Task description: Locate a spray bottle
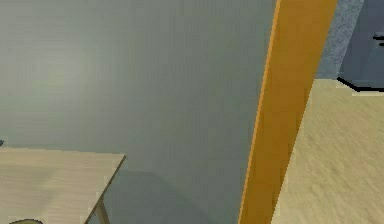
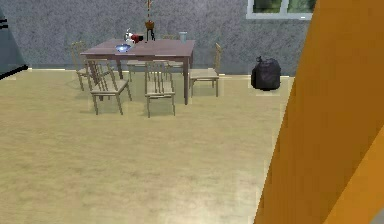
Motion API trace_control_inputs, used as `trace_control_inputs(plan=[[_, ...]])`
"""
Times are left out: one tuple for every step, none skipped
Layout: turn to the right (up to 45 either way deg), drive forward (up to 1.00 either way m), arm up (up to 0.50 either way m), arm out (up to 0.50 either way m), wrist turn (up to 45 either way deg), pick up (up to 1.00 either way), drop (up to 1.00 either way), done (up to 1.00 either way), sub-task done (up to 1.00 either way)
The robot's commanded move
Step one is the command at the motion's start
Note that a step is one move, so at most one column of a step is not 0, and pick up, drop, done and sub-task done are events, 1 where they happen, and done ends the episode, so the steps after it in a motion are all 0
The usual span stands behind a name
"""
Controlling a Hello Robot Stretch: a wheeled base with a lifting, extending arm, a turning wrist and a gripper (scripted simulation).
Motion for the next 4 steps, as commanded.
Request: trace_control_inputs(plan=[[45.0, 0.0, 0.0, 0.0, 0.0, 0.0, 0.0, 0.0, 0.0], [33.0, 0.0, 0.0, 0.0, 0.0, 0.0, 0.0, 0.0, 0.0], [0.0, 0.45, 0.0, 0.0, 0.0, 0.0, 0.0, 0.0, 0.0], [45.0, 0.0, 0.0, 0.0, 0.0, 0.0, 0.0, 0.0, 0.0]])
